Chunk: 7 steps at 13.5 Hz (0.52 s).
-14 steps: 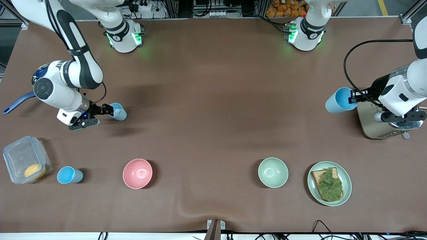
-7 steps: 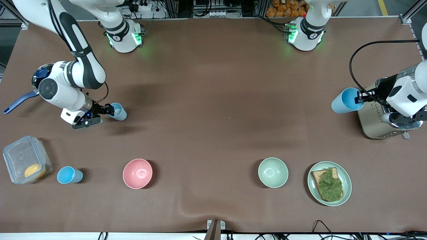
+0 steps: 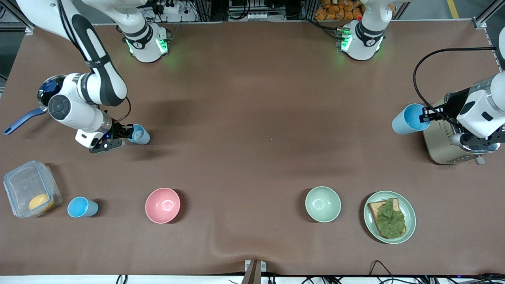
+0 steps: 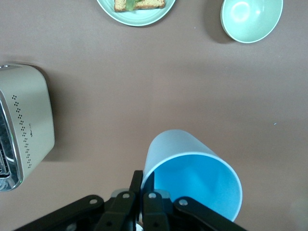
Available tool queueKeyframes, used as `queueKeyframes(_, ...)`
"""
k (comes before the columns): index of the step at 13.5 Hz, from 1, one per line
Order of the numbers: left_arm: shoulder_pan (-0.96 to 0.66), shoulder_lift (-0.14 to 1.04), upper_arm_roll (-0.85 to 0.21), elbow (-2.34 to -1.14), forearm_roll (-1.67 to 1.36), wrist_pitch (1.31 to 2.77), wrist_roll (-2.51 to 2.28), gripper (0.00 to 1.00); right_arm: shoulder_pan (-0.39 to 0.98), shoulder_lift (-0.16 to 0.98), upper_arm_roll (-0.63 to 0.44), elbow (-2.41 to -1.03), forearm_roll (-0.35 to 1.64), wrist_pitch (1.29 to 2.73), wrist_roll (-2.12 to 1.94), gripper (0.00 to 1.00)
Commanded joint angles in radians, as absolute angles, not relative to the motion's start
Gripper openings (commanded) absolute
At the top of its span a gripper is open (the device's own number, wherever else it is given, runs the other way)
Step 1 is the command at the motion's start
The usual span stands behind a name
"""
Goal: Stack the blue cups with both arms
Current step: 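Close the right gripper on the rim of the other blue cup, then carry the blue cup with the right gripper to the table middle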
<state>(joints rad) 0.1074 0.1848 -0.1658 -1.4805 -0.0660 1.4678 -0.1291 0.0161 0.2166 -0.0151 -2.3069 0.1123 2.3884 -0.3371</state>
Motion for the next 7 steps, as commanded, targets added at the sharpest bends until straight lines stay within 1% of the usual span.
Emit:
queueKeyframes(1, 0.107, 0.186, -0.170, -1.466, -0.051, 1.443, -0.124, 0.00, 0.073, 0.212, -0.015, -2.234, 0.164, 2.306, -0.328, 0.00)
queueKeyframes(3, 0.120, 0.186, -0.169, -1.468, -0.052, 1.437, -0.121, 0.00, 0.112, 0.213, -0.014, -2.177, 0.170, 2.252, -0.292, 0.00)
queueKeyframes(5, 0.135, 0.186, -0.175, -1.470, -0.061, 1.421, -0.112, 0.00, 0.190, 0.215, -0.014, -2.122, 0.175, 2.197, -0.189, 0.00)
queueKeyframes(7, 0.124, 0.184, -0.181, -1.468, -0.061, 1.417, -0.110, 0.00, 0.297, 0.218, -0.015, -2.095, 0.178, 2.203, -0.030, 0.00)
